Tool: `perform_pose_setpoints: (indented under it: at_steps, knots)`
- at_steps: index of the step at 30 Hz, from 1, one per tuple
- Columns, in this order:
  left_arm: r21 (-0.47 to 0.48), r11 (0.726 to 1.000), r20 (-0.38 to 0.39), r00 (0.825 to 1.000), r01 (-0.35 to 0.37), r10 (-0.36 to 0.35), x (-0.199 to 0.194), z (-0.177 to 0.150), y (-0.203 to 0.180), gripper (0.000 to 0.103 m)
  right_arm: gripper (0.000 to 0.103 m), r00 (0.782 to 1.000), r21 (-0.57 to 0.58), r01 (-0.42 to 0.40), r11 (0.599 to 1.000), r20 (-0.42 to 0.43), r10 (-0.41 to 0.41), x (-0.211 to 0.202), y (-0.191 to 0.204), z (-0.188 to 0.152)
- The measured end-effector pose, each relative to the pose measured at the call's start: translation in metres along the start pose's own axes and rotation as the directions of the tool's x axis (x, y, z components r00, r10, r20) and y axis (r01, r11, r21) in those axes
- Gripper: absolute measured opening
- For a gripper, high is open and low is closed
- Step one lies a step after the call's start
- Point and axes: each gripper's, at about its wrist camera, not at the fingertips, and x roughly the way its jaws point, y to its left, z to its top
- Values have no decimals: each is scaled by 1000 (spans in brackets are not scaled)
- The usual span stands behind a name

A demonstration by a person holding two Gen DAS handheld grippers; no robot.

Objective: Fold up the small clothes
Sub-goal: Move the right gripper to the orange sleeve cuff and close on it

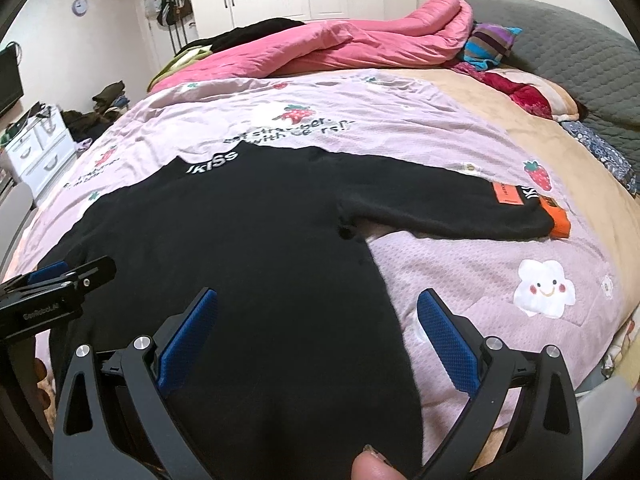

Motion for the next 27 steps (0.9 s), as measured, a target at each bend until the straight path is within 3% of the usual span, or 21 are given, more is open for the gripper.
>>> perform_pose_setpoints:
  at_steps: [15,27]
  knots:
    - [2,1000,-24,1000,20,-20,30,20,-17,94,99,997,111,75,991,19,-78,23,-47,26]
    - [7,1000,-30,999,24,-24,56,46,-28,94,99,984,204,176,963,-17,-176,51,-97,38]
